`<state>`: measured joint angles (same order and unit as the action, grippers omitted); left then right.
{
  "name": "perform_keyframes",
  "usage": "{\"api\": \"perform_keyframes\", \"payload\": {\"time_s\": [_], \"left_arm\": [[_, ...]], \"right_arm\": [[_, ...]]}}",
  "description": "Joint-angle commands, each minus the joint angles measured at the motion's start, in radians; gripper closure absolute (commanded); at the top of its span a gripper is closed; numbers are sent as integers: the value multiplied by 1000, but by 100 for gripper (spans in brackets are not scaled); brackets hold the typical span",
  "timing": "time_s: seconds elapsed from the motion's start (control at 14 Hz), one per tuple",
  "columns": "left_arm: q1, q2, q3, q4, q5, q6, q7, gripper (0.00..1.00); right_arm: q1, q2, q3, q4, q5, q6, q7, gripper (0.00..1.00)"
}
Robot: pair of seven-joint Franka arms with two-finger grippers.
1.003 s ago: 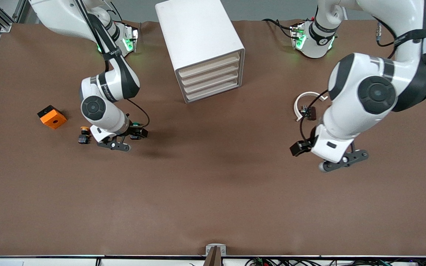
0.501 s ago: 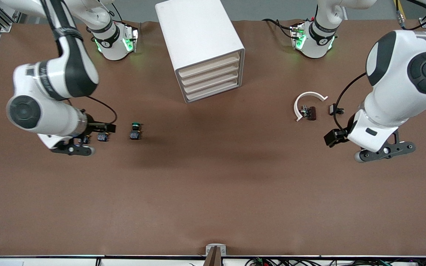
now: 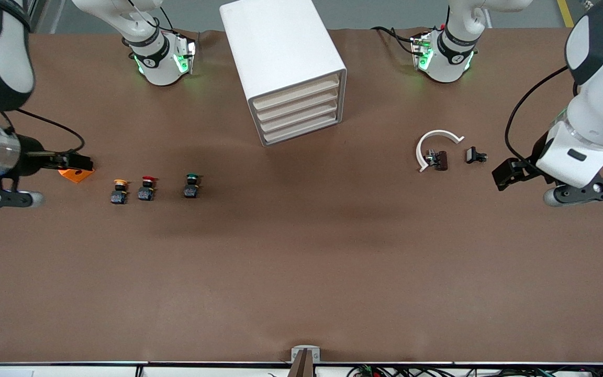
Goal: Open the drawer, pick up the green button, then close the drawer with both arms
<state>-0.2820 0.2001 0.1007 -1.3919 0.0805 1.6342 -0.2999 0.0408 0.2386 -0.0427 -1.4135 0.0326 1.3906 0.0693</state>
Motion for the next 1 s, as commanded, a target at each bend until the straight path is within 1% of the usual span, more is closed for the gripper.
{"api": "perform_keyframes", "payload": {"time_s": [0.0, 0.21, 0.29, 0.36, 0.43, 0.64, 0.79, 0.93], "left_arm": [[17, -62, -15, -39, 4, -27, 36, 0], [30, -122, -15, -104, -11, -30, 47, 0], [71, -137, -32, -113, -28, -30, 51, 0], [107, -140, -83, -116, -31, -31, 53, 0], [136, -140, -110, -117, -31, -31, 54, 0], [147, -159, -122, -133, -33, -40, 56, 0], [142, -212, -118, -201, -36, -31, 56, 0], [142, -295, -119, -300, -36, -27, 58, 0]], "right_arm": [[-13, -12, 14, 5, -25, -10, -20, 0], [-12, -21, 17, 5, -55, -7, -19, 0], [-12, -22, 17, 5, -62, -7, -17, 0], [-10, -22, 18, 5, -62, -7, -17, 0], [-7, -22, 18, 5, -62, -4, -14, 0], [-4, -22, 18, 7, -65, 1, -5, 0], [-6, -22, 18, 18, -65, -7, -5, 0], [-13, -18, 15, 60, -65, -7, -3, 0]]}}
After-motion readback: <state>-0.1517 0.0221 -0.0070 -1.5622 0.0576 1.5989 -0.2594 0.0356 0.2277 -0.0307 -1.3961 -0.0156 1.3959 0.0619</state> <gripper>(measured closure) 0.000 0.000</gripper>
